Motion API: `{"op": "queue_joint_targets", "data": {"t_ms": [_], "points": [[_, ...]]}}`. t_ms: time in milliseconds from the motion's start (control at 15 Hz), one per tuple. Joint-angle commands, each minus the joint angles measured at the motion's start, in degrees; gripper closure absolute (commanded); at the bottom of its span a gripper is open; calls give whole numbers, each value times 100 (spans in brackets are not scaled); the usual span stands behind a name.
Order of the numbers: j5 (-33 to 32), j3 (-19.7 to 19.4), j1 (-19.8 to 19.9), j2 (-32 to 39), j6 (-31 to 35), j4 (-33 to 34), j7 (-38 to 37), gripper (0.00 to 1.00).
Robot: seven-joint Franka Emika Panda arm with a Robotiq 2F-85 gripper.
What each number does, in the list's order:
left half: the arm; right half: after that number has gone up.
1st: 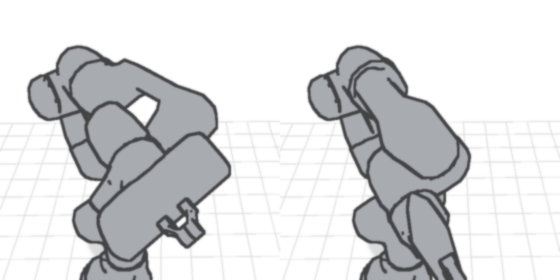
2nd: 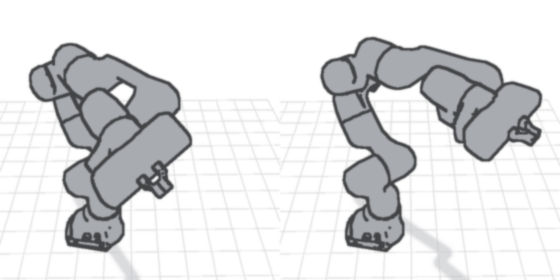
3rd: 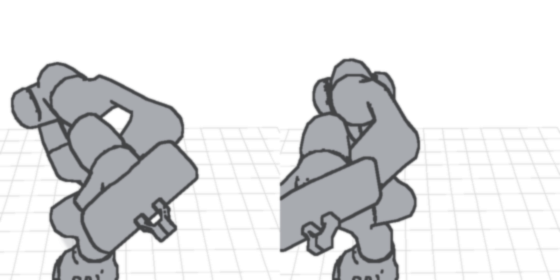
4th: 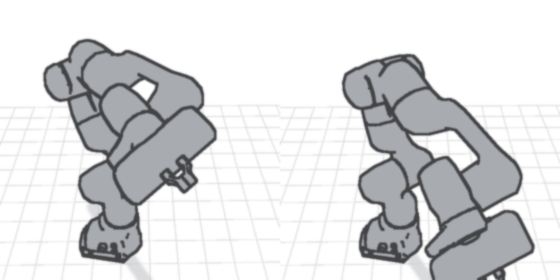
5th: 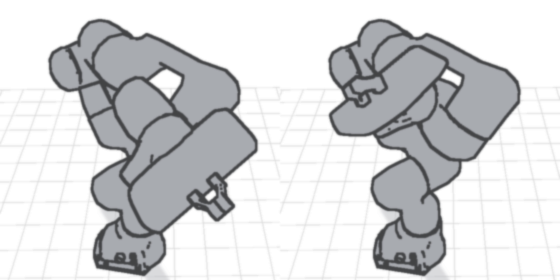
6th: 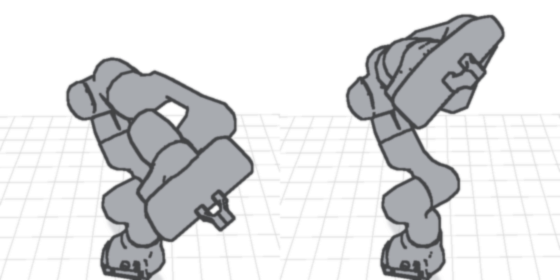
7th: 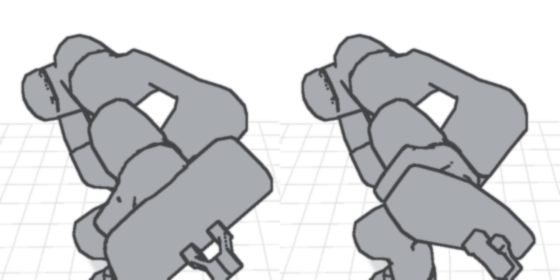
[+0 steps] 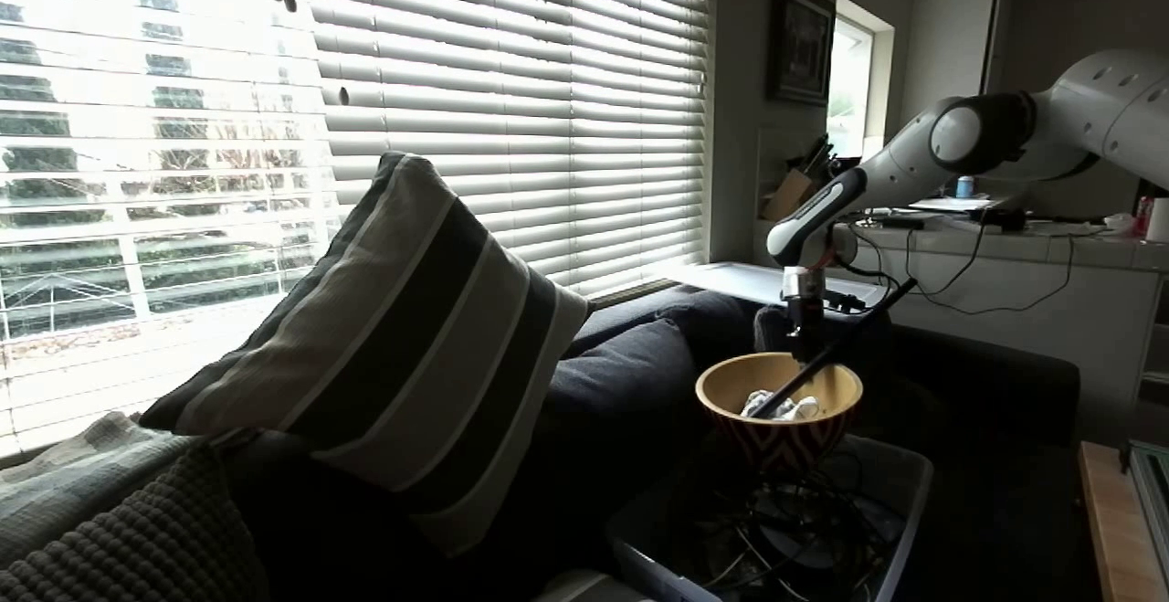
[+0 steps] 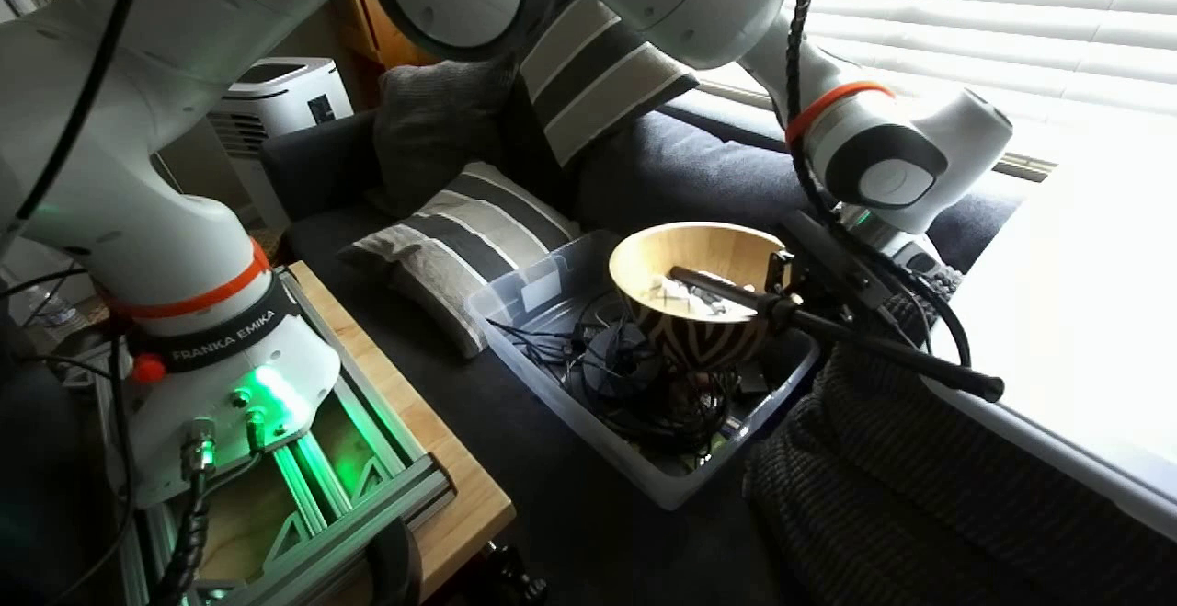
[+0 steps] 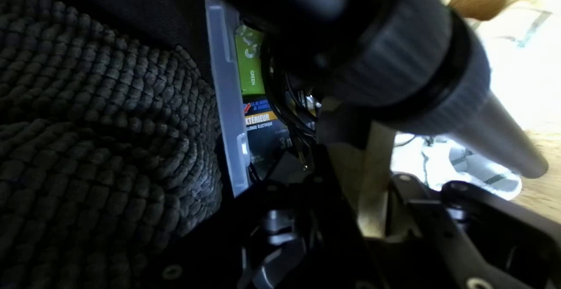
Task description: Put the brown bowl in the storage box
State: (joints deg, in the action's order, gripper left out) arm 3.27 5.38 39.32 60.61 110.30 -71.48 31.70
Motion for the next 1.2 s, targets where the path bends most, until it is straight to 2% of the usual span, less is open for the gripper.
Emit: {"op": "queue_joint_targets", "data": {"t_ms": [0, 333, 667, 733, 800, 867, 1133], "points": [[-37, 104, -74, -701, 490, -1246, 123, 94], [127, -227, -421, -623, 800, -1465, 35, 94], [193, -357, -513, -539, 768, -1314, -27, 94], [206, -352, -513, -582, 802, -1357, 4, 52], [219, -347, -517, -640, 809, -1419, 17, 51], [236, -331, -508, -757, 873, -1539, 61, 46], [326, -296, -503, -1271, 1113, -2016, 207, 16]]}}
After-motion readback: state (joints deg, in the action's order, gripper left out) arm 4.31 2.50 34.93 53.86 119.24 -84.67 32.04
